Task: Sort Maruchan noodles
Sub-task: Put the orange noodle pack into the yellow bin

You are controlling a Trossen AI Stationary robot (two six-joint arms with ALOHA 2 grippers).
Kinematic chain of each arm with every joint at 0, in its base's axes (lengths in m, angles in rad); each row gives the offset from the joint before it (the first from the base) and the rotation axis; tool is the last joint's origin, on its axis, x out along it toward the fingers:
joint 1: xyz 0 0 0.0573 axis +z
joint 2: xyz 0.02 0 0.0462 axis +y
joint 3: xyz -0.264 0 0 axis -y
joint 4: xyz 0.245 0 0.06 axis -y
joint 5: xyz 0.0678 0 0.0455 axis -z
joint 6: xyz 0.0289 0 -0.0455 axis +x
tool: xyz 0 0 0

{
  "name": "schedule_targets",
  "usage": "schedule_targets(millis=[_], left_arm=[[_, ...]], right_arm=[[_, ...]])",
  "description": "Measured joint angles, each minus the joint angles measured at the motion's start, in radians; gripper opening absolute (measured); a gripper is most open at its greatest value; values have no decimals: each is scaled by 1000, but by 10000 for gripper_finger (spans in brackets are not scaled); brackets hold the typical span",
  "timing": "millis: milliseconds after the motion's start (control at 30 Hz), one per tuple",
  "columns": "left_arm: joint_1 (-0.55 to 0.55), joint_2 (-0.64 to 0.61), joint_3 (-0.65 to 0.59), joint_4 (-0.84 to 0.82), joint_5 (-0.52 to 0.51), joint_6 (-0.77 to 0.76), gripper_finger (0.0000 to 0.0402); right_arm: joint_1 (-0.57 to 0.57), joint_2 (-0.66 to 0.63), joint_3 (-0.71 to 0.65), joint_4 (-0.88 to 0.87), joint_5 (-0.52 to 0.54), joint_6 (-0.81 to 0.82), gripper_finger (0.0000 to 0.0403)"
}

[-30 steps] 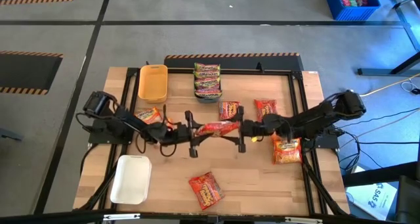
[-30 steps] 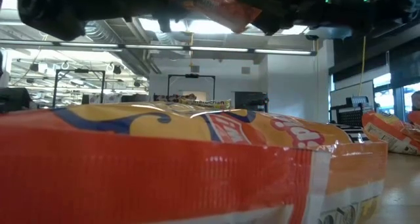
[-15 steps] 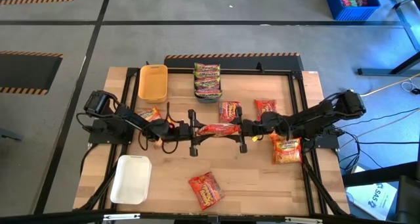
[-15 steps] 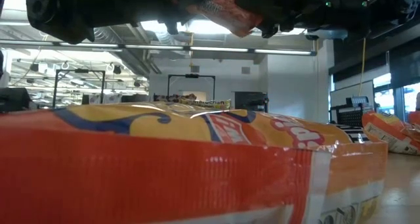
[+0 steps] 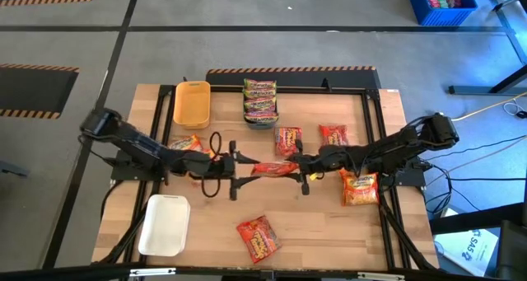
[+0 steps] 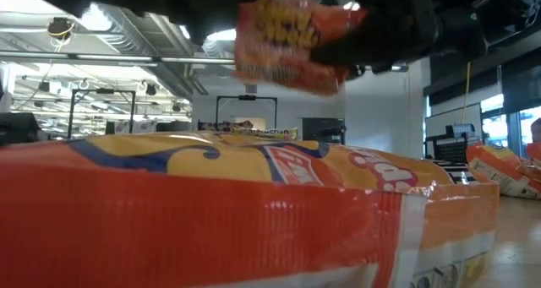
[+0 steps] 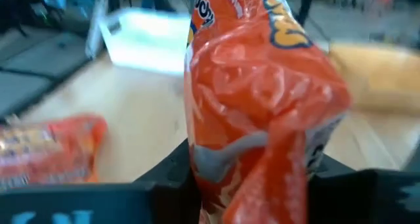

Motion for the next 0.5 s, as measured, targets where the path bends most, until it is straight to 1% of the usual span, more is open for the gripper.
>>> schedule_targets(millis=[133, 233, 333, 433, 500], left_arm=[[-2, -112, 4, -166, 22, -37, 245], [24, -124, 56, -313, 65, -63, 255], [57, -95, 171, -489, 113, -70, 257], [83, -31, 295, -678, 114, -72, 257], [100, 18, 386, -772, 119, -73, 257]], right_arm=[[0, 1, 0, -104, 48, 23, 122], [-1, 22, 0, -121, 77, 43, 128], [-1, 57, 0, -93, 77, 45, 129], [-1, 89, 0, -56, 76, 45, 127], [-1, 97, 0, -51, 76, 45, 128]])
